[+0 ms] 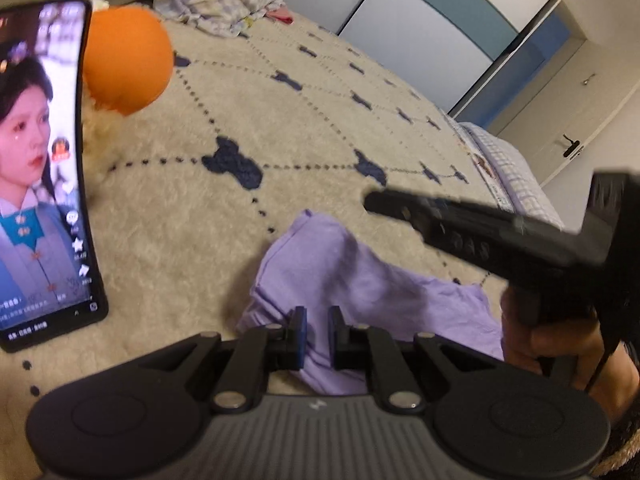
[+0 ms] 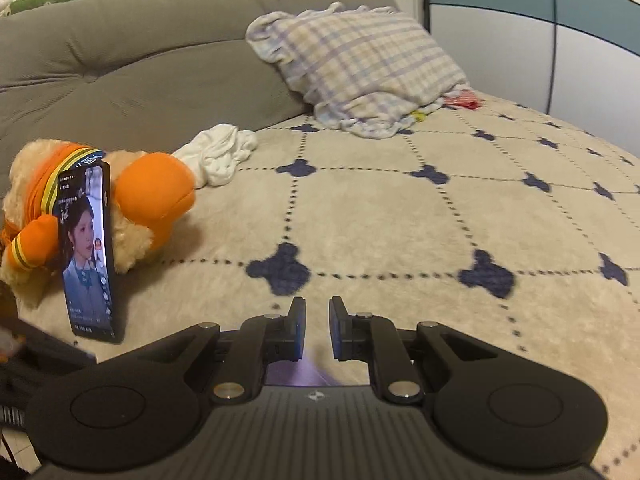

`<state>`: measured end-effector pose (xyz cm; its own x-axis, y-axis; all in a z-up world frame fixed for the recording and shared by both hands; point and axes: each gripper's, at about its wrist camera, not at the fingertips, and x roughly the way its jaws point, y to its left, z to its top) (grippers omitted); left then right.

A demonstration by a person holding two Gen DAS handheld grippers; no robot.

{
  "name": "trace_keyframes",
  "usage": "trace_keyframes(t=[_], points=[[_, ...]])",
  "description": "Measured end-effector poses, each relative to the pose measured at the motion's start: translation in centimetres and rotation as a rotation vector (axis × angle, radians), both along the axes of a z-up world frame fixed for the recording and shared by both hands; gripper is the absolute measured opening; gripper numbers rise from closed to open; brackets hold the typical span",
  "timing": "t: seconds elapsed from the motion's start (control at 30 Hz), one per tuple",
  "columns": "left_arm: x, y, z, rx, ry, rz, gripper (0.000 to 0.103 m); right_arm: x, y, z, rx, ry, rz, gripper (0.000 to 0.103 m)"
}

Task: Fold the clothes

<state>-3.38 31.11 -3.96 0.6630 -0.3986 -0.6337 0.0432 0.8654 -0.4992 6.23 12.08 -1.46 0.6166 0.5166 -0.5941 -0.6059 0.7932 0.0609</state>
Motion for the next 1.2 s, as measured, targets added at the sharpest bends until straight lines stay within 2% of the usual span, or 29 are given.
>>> trace_keyframes(t=[0.07, 0.17, 0.23, 0.33, 0.43, 0.53, 0.67, 0.73, 0.83, 0.9, 0.97, 1.07, 1.2], points=[[-0.1, -0.4, 0.6, 0.000, -0.066, -0.027, 0.009, -0.5, -1.4, -0.2, -0.018, 0.000, -0.013, 0.014], [0.8, -2.0, 0.7, 0.053, -0.145, -0.087, 0.010, -1.6, -3.6, -0.3, -0.034, 0.002, -0.046, 0.014], [1.4, -3.1, 0.1, 0.104, -0.152, -0.091, 0.016, -2.2, -5.1, -0.3, -0.038, 0.004, -0.066, 0.014], [2.1, -4.0, -1.0, 0.189, -0.120, -0.062, 0.020, -3.4, -7.5, -0.5, -0.057, 0.000, -0.084, 0.014], [2.2, -4.3, -2.0, 0.271, -0.124, -0.016, 0.019, -4.3, -10.2, -1.0, -0.095, 0.006, -0.106, 0.014], [1.9, -3.7, -1.6, 0.248, -0.125, 0.052, 0.020, -4.9, -13.5, -1.6, -0.146, 0.015, -0.158, 0.014], [0.6, -4.6, 0.0, 0.203, -0.169, 0.027, 0.029, -5.8, -18.2, -1.4, -0.148, 0.041, -0.237, 0.014], [-0.1, -6.0, 0.2, 0.202, -0.189, -0.022, 0.036, -6.2, -20.2, -1.4, -0.132, 0.067, -0.263, 0.019], [-1.0, -8.3, 0.2, 0.208, -0.217, -0.107, 0.036, -7.0, -22.4, -1.8, -0.109, 0.108, -0.282, 0.027], [-1.7, -9.8, 0.3, 0.212, -0.236, -0.164, 0.037, -7.4, -23.5, -2.3, -0.080, 0.152, -0.281, 0.028], [-2.3, -11.4, 0.3, 0.216, -0.255, -0.220, 0.041, -8.0, -24.5, -2.9, -0.048, 0.211, -0.278, 0.028], [-3.3, -13.6, 0.3, 0.222, -0.284, -0.305, 0.052, -8.9, -26.1, -3.4, 0.019, 0.313, -0.272, 0.029], [-4.4, -16.0, 0.2, 0.237, -0.328, -0.416, 0.062, -10.1, -28.4, -4.1, 0.153, 0.470, -0.268, 0.029]])
